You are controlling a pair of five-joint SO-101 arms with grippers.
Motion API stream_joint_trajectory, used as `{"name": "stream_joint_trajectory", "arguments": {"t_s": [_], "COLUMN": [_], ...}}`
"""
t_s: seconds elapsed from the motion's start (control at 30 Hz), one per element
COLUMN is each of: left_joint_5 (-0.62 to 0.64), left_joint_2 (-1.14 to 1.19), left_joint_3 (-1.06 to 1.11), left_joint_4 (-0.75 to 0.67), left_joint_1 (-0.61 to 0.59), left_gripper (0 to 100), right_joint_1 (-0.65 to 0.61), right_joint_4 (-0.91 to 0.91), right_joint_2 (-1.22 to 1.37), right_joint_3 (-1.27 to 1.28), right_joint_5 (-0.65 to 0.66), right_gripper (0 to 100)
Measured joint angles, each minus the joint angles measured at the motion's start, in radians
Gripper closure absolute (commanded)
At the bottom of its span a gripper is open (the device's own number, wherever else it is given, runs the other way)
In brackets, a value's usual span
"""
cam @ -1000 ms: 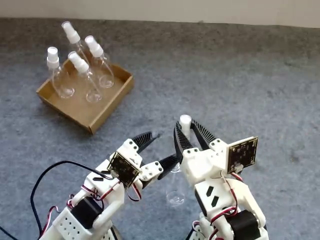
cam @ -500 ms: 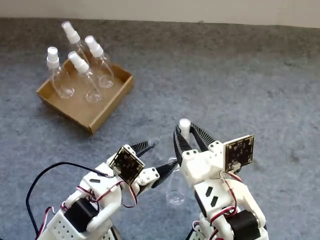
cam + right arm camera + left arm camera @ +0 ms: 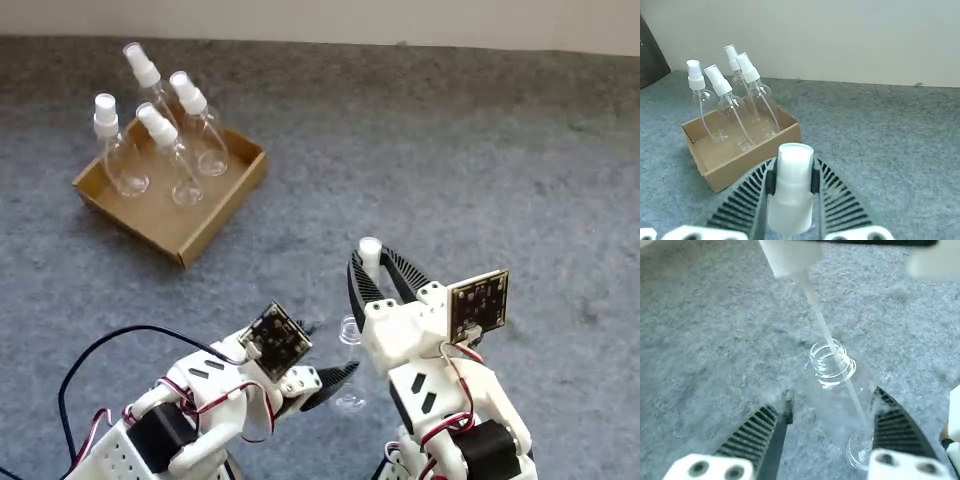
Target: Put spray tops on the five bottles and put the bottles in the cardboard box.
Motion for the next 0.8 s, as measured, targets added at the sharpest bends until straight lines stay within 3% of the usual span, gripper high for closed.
{"name": "stream_joint_trajectory", "arguments": {"t_s": [0.13, 0.4, 0.8], "left_joint_5": [0.072, 0.083, 0.083], "left_joint_2": [-0.002, 0.000, 0.002], "left_joint_3": [0.028, 0.066, 0.186], "left_joint_4": [0.000, 0.000, -0.239], "left_joint_1": [0.006, 0.129, 0.135], "left_gripper": [81, 81, 81], "right_joint_1": [0.000, 0.002, 0.002], "right_joint_4": [0.000, 0.000, 0.000], "right_joint_2": [0.000, 0.000, 0.000], "right_joint_3": [0.000, 0.000, 0.000], "right_joint_5": [0.000, 0.000, 0.000], "right_gripper": [98.8, 98.8, 98.8]}}
